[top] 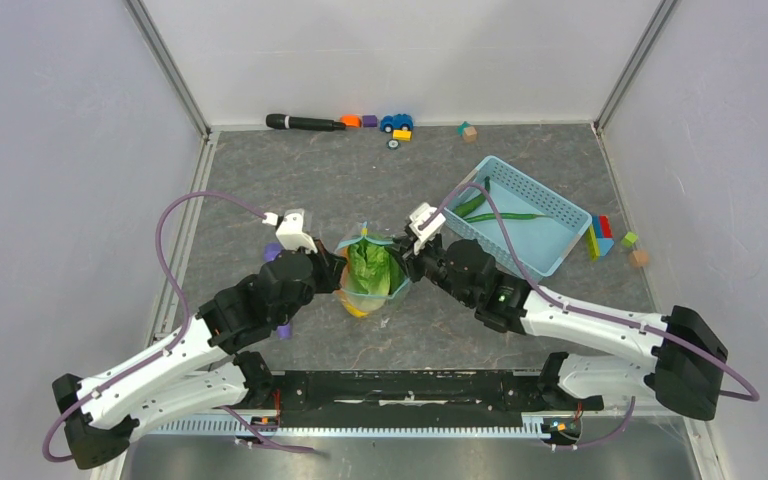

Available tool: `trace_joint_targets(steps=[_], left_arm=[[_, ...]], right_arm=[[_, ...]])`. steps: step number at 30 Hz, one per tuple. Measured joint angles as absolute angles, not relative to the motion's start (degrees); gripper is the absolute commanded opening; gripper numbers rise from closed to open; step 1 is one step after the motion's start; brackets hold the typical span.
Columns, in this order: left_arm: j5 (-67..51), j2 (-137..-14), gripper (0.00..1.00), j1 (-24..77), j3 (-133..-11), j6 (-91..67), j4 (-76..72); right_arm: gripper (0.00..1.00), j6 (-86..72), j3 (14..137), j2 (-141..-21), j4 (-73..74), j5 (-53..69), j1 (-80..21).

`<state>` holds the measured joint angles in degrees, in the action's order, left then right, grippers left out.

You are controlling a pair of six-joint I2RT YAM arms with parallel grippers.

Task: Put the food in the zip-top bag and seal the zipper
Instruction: Place the fake vegetable in the zipper food storage bag.

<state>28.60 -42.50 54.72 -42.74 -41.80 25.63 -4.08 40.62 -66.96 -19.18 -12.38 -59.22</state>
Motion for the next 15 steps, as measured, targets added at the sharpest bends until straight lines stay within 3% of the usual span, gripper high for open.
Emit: trace_joint_targets(steps=[15], left_arm=[[29.7,-41.5,0.02,54.7,-42.7,-41.8,26.9]], right_arm=[[0.0,-5.4,48.1,-72.9,-11.5,-29.5,-63.2]])
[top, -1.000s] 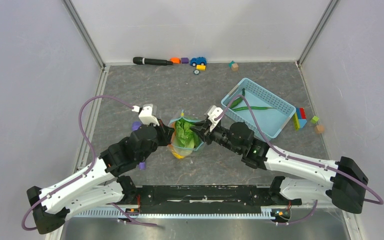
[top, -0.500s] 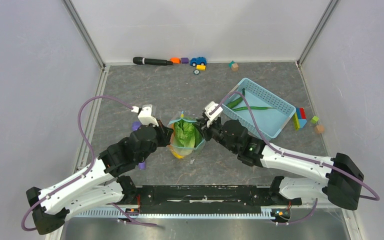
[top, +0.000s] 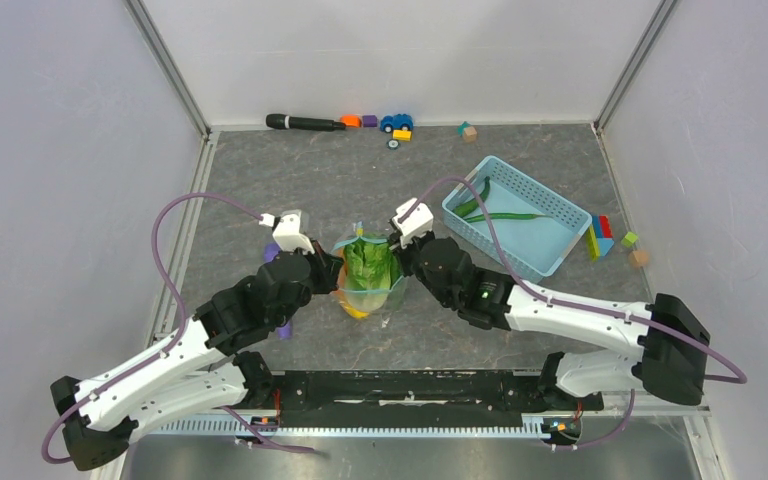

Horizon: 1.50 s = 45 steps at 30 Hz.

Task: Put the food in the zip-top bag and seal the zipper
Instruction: Place the fake vegetable in the zipper food storage bag.

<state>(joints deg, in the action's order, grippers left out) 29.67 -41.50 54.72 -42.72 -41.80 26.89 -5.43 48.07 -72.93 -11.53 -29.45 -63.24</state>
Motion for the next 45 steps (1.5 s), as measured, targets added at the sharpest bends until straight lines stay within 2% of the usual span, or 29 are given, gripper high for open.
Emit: trace_joint_targets(steps=[4,10,15,20,29,38,40,42,45], left_arm=[[29.8,-41.4,0.02,54.7,-42.7,-41.8,27.0],[29.8,-41.0,0.02,54.7,-42.4,-41.8,27.0],[29.7,-41.1,0.02,54.7,-42.3,-41.8,26.9],[29.7,-41.4,0.02,54.7,-42.3,-41.8,26.7],[28.5,-41.8,0.02,54.7,-41.8,-41.8,26.7],[27.3,-41.9,0.02,54.7,-41.8,-41.7,27.6],[27.4,-41.9,0.02,54.6,-41.8,-41.7,27.7],[27.4,-41.9,0.02,54.5,-41.7,-41.7,27.7],[27.4,-41.8,0.02,54.5,-41.6,-41.7,27.7]], right_arm=[[0.0,-6.8,51.3,-75.3,-8.0,-34.1,-64.0],[0.0,-13.9,57.4,-79.7,3.6,-51.3,-65.6],[0.0,-14.5,58.0,-80.8,6.4,-55.7,-66.2],[0.0,-9.6,56.8,-81.2,-0.1,-50.4,-66.9],[0.0,1.3,51.0,-79.7,-17.2,-23.8,-67.1],[0.0,4.0,53.1,-83.6,-19.9,-18.5,-67.1],[0.03,4.0,55.1,-85.6,-19.0,-19.5,-67.1],[0.13,4.3,56.6,-87.6,-18.7,-20.7,-67.1],[0.19,4.7,57.2,-88.3,-18.5,-21.9,-67.1]])
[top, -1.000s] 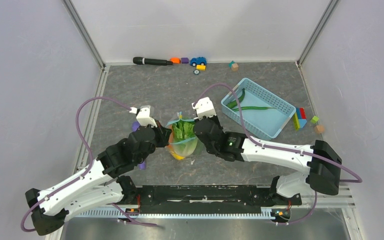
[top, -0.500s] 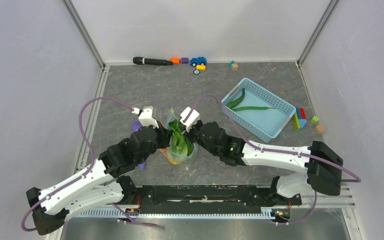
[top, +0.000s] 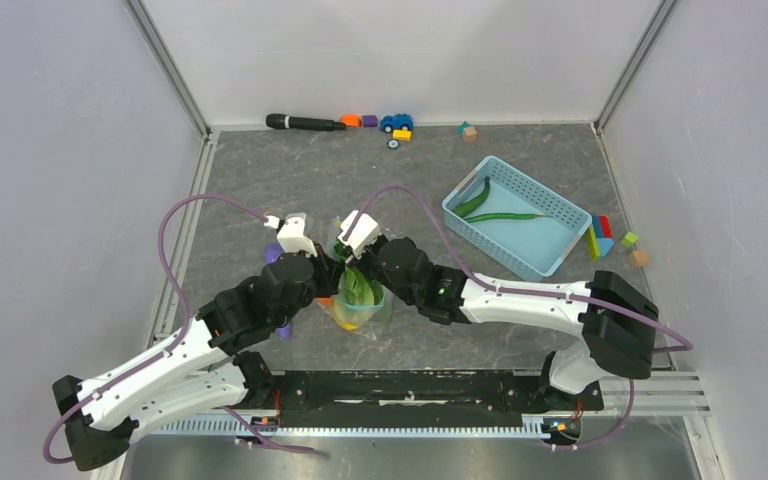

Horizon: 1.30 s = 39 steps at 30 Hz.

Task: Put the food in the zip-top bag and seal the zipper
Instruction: Place the fake vegetable in the zipper food storage bag, then pick up the fake vegetable from the bin.

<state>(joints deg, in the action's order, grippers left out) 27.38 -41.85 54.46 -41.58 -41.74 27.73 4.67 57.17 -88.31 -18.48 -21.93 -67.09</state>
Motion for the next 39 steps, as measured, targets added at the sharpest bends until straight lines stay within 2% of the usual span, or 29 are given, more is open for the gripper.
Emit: trace_joint_targets(steps=[2,6,11,16,19,24,30,39], left_arm=[[27.4,-41.8,0.02,54.5,-41.6,-41.7,27.7],[27.4,-41.8,0.02,54.5,-41.6,-41.7,27.4],[27.6,-40.8,0.02,54.5,-41.6,-41.8,27.4],[28.3,-40.1,0.02,54.5,-41.6,-41.8,27.6],[28.4,-40.1,0.02,54.5,-41.6,-41.8,27.5],[28.4,-40.1,0.02,54.5,-41.6,-41.8,27.5],[28.6,-40.0,0.02,54.5,-41.6,-41.7,27.5],[29.7,-39.6,0.02,54.5,-41.5,-41.1,27.5]], right_arm=[[0.22,5.0,57.2,-88.1,-18.0,-22.9,-67.1],[0.39,5.7,57.2,-86.8,-15.9,-24.1,-67.2],[0.55,6.3,56.9,-83.4,-10.6,-24.1,-67.5],[0.8,6.2,55.9,-78.1,-7.5,-22.7,-68.1],[0.9,6.3,55.1,-74.2,-7.7,-21.5,-68.2],[0.98,6.0,54.0,-69.1,-8.4,-20.9,-68.2],[0.98,2.2,50.3,-63.0,-7.1,-24.1,-66.0],[0.98,-6.4,41.3,-53.1,0.8,-29.1,-55.0]])
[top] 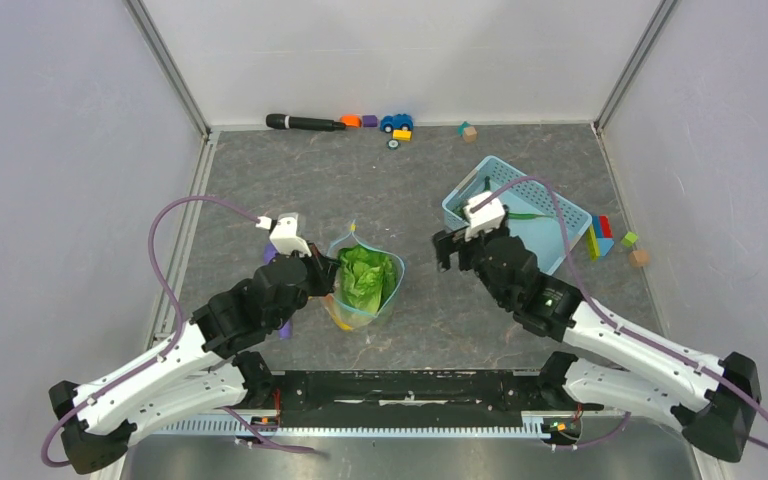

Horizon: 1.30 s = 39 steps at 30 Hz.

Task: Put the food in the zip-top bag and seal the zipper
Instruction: Pick up the fake vegetable from the bin.

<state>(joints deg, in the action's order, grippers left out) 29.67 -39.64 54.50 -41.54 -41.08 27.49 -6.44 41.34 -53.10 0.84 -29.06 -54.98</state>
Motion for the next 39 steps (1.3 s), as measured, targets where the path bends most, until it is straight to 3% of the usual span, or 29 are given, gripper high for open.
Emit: trace_joint_targets(steps=[7,15,28,39], left_arm=[[29.9,-39.7,0.02,54.5,-40.5,-40.2,26.4],[29.9,-39.6,0.02,54.5,-39.5,-39.4,25.9],[29.7,-38.5,0.02,54.5,-38.9,-37.9,25.1],[29.3,-38.6,0.02,54.5,-38.6,-37.5,24.6]], right_arm=[[0.98,-8.6,40.7,-54.7,4.0,-29.9,-37.4],[0.98,-3.4,53.1,-73.3,8.3,-16.7,-16.4],[0.91,18.7,67.6,-98.4,12.4,-3.1,-6.9],[0.81,28.7,69.4,-105.7,16.2,5.7,-7.2]])
